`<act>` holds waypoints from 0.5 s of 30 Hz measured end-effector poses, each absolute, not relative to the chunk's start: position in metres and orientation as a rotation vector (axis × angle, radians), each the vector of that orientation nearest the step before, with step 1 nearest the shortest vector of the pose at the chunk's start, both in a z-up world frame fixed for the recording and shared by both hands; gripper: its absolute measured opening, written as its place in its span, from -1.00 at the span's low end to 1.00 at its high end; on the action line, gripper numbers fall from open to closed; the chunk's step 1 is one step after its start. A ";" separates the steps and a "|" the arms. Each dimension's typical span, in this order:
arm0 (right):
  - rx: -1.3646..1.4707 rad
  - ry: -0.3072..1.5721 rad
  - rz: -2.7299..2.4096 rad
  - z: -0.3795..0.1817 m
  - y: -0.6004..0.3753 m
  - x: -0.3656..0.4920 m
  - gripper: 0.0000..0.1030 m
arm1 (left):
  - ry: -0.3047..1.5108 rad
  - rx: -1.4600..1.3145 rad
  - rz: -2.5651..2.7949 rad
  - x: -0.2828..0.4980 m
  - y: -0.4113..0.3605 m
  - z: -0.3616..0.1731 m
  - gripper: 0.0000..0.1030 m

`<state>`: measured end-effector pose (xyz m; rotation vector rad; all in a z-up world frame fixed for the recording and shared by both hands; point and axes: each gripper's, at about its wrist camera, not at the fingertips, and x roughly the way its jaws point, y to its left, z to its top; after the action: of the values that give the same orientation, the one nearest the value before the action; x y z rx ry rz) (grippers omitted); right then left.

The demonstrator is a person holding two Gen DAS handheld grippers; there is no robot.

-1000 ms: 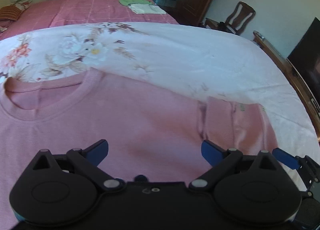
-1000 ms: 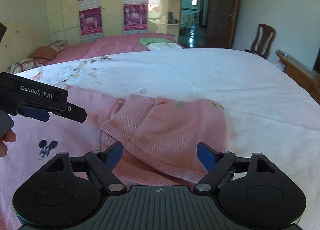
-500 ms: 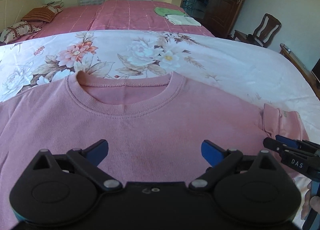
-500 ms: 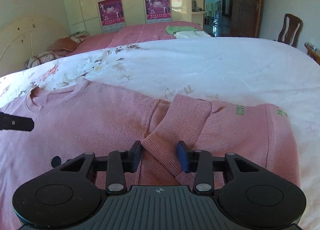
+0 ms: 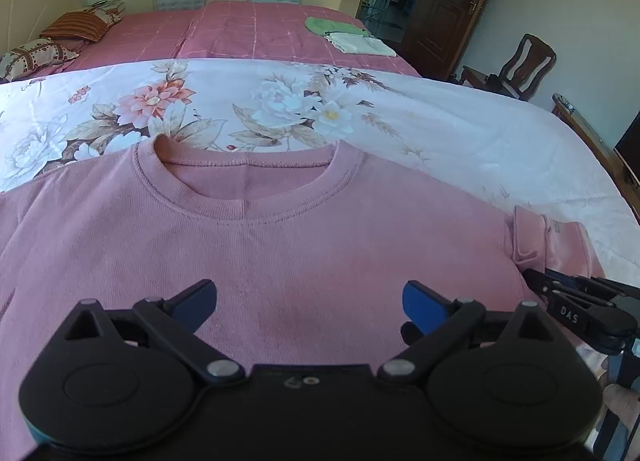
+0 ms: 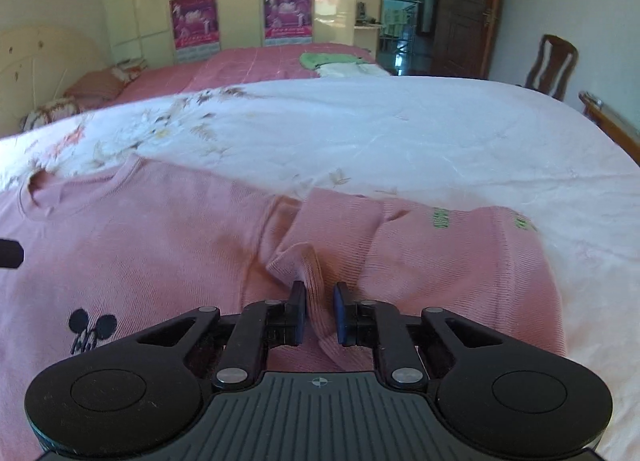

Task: Fold small clothes
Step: 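Lay the sleeve on the body and open the right gripper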

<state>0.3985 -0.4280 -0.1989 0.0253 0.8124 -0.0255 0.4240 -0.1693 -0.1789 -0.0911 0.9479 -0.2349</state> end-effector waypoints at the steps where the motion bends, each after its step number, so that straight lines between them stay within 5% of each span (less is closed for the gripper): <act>1: 0.015 0.814 -0.021 -0.200 -0.426 0.400 -0.72 | 0.947 -0.091 -0.236 0.423 -0.170 -0.178 0.91; 15: 0.271 0.673 0.199 -0.141 -0.409 0.383 -0.88 | 0.893 -0.220 -0.231 0.423 -0.133 -0.160 0.91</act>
<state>0.3833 -0.4089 -0.1409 0.2707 0.6733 0.1990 0.4234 -0.1334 -0.1599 -0.2197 0.8929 -0.2310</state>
